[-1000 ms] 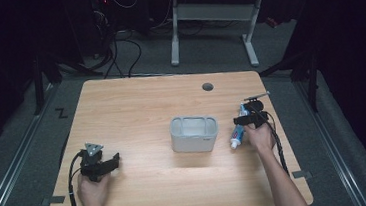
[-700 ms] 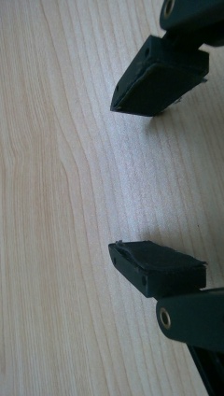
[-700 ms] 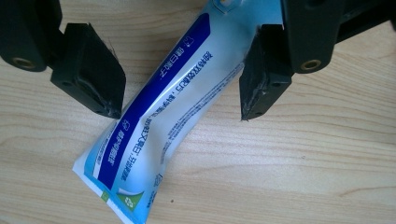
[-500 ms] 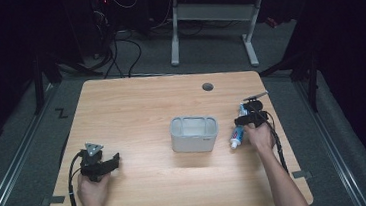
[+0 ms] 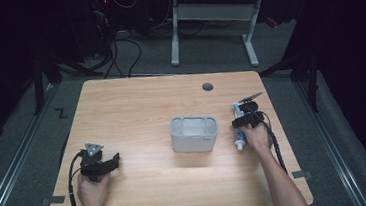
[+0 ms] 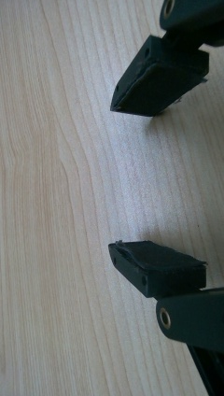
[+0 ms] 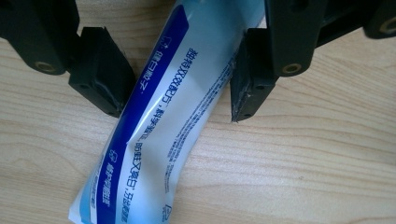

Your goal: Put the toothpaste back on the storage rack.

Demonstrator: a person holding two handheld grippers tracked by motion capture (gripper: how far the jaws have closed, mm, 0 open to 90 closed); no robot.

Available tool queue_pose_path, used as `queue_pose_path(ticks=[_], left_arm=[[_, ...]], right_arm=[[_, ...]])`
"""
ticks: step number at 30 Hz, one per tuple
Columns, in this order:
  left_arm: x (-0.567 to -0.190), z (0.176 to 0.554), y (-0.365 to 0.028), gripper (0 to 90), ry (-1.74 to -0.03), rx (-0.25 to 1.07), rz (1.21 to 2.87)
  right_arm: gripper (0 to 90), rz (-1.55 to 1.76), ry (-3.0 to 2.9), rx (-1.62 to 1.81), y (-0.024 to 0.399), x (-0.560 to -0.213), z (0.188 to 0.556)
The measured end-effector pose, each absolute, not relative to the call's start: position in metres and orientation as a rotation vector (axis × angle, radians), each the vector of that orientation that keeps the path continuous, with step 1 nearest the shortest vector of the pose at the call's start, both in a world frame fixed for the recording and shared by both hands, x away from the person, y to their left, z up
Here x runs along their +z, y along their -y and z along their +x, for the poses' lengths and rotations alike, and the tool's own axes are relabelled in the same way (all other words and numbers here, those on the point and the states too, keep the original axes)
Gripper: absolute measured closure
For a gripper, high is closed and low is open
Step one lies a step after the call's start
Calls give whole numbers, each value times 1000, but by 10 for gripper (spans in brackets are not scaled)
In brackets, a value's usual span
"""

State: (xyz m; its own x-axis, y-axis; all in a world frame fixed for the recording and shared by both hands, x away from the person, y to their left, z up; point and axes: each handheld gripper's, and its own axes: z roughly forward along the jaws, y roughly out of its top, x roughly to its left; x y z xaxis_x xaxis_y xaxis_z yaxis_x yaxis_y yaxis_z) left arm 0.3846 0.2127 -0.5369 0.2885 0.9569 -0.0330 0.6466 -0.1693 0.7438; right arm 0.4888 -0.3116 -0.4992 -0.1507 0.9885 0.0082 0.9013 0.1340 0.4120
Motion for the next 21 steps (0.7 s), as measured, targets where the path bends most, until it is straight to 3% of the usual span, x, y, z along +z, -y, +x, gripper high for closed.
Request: queue_pose_path(ticks=[21], left_arm=[[-537, 384, -213, 273, -1434, 600, 1902]], right_arm=[[644, 1784, -2222, 481, 307, -495, 486]])
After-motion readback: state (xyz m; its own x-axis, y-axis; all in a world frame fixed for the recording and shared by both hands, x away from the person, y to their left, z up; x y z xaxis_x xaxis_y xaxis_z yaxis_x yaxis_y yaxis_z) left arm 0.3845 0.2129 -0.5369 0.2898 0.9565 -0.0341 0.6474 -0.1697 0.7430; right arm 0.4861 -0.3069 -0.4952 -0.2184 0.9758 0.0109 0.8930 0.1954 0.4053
